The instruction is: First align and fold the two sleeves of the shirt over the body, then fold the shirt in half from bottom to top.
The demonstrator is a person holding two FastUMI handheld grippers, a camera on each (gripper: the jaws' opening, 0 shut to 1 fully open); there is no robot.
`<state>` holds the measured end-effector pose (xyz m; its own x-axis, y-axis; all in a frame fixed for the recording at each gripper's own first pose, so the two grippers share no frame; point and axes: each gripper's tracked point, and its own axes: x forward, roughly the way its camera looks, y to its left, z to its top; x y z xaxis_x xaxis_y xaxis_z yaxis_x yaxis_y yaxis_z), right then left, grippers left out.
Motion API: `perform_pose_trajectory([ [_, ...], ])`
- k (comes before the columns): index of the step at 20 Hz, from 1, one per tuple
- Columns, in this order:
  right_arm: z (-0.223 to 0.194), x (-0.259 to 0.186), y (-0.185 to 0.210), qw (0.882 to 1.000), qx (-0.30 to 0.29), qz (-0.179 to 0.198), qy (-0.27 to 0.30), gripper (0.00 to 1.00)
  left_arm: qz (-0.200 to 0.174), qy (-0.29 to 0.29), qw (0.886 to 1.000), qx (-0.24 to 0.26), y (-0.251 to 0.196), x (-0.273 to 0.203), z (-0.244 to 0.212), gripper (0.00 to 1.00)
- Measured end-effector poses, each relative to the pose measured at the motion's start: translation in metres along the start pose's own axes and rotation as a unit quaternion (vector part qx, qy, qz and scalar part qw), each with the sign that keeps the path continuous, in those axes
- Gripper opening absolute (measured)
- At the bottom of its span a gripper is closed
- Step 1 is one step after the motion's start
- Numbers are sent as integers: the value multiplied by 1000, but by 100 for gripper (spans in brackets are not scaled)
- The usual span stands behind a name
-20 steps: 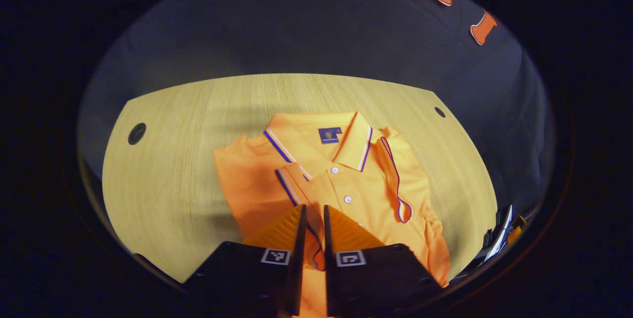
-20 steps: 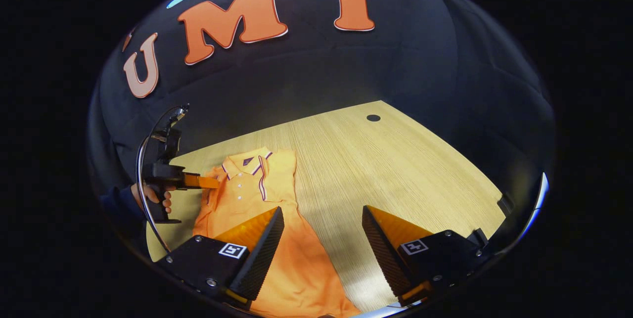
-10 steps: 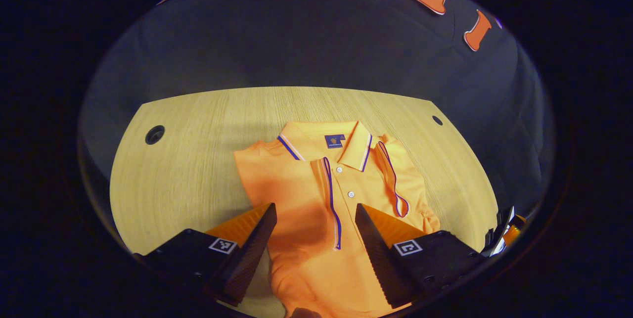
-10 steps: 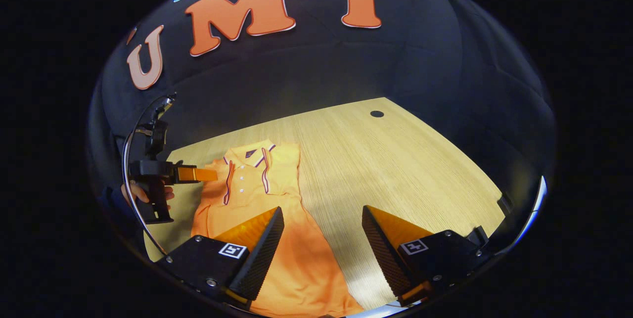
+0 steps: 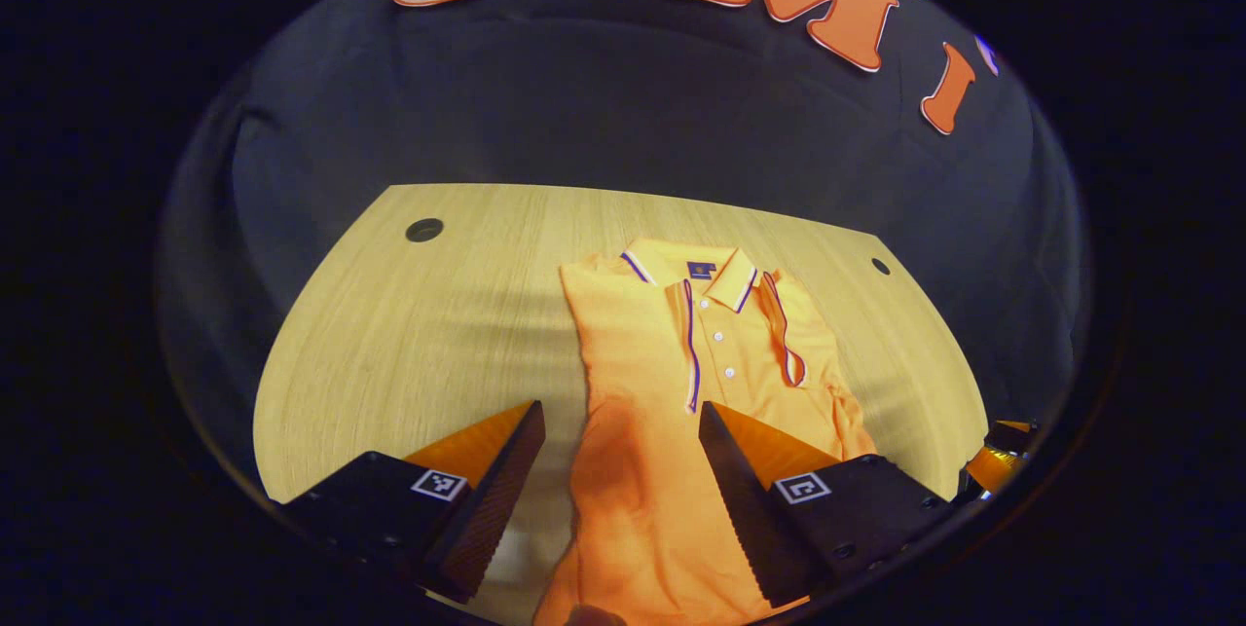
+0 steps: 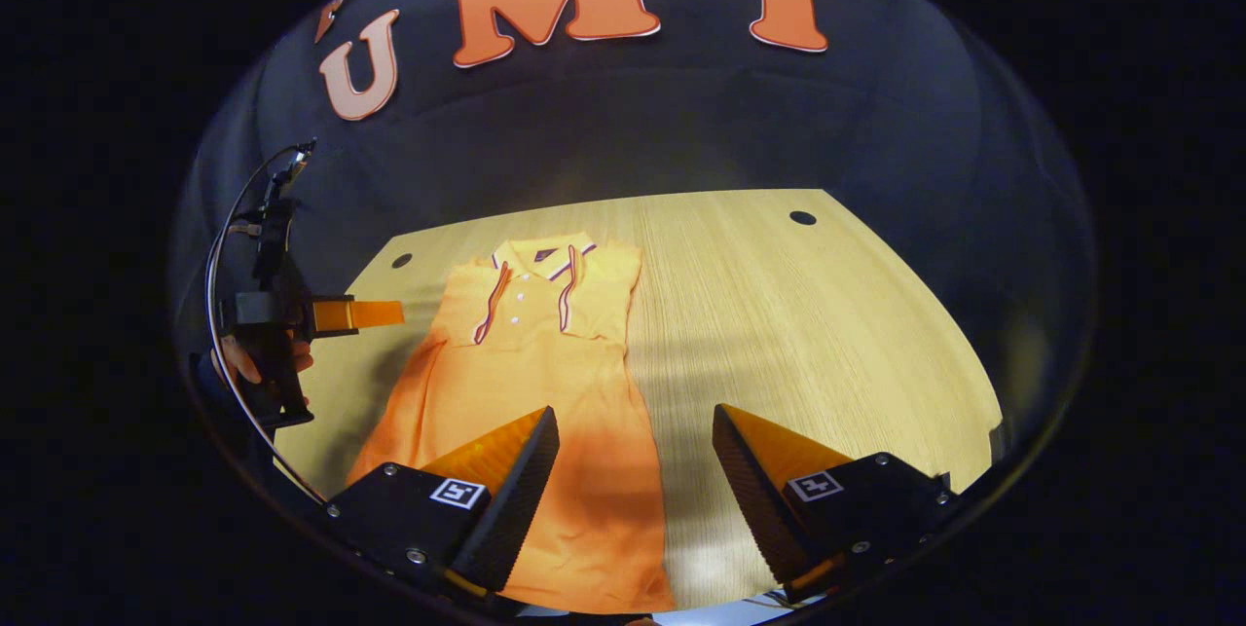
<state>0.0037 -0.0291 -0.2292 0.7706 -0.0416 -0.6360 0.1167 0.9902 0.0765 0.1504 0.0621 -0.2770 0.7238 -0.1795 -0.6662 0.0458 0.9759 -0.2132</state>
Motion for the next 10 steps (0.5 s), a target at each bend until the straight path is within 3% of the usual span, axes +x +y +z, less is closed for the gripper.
perform_pose_trajectory([
  [4, -24, -7, 3, 999, -11, 30, 14, 97, 31, -4, 1000, -3, 12, -38, -34, 99],
  [10, -71, -18, 2, 997, -31, 52, 45, 97, 44, -3, 999, 20, 16, -88, -92, 98],
])
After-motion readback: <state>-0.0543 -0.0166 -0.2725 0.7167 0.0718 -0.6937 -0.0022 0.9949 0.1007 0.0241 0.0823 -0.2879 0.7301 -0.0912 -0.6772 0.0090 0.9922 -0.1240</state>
